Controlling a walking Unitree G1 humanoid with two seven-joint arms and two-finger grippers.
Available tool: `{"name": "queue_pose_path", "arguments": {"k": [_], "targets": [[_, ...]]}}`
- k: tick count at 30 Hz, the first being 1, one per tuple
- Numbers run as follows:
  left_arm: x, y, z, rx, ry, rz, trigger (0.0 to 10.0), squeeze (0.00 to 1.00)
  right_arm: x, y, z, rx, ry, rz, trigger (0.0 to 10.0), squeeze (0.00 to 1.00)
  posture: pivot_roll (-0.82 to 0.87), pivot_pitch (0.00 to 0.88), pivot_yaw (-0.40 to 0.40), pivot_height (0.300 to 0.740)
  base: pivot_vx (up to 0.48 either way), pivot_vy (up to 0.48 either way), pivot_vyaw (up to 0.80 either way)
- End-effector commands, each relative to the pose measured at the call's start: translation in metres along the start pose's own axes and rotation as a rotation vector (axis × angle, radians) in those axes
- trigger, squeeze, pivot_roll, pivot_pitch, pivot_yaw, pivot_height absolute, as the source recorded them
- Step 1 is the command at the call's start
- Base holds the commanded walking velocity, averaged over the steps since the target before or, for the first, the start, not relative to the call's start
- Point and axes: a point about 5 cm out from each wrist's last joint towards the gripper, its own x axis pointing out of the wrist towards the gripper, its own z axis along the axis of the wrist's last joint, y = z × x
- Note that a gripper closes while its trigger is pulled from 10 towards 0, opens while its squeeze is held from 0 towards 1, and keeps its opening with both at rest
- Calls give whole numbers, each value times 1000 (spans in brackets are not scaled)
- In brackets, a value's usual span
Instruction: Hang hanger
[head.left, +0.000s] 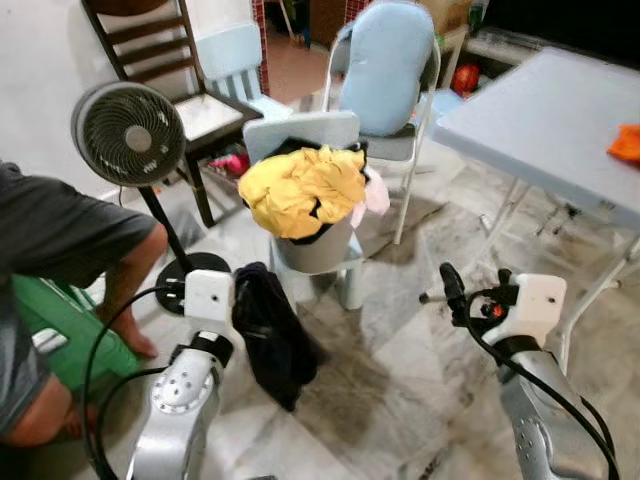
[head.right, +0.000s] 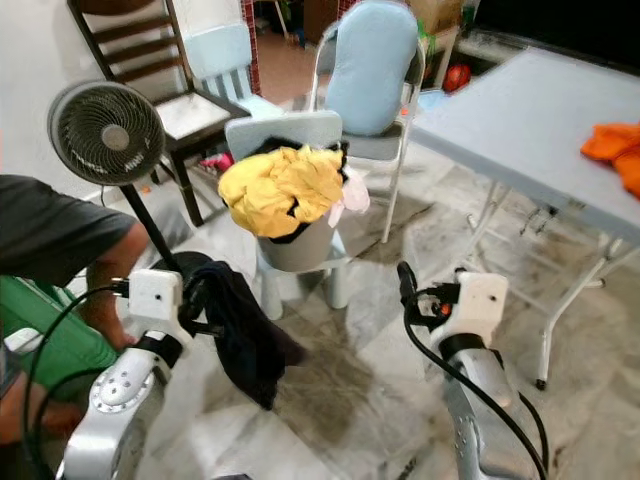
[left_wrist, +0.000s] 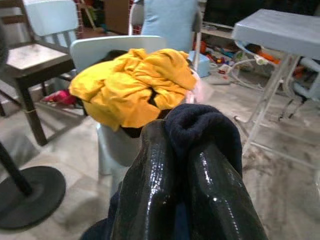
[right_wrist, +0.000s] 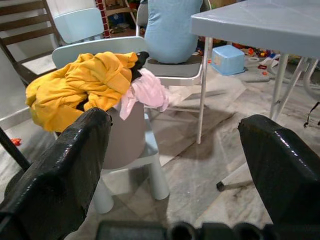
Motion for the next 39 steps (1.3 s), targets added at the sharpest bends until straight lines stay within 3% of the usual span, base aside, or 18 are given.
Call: {"name": "queue_pose_path", "arguments": {"k": [1,31,39], "targets": [[2,-2,11,2,-54,-16,10000,0,-1,-2,3,-4,-8,-8,10000,0,13,85,-12,740,0,0,-800],[1,0,13,-29,-70,-37,10000,0,0,-1,3,-8,-14,-6,10000,0,12,86,-12,740,0,0,-800],[2,0,13,-29,-70,-39,10000,0,0,0,3,-13,-16,-1,10000,0,13,85,-13,740,162,0,0]]}}
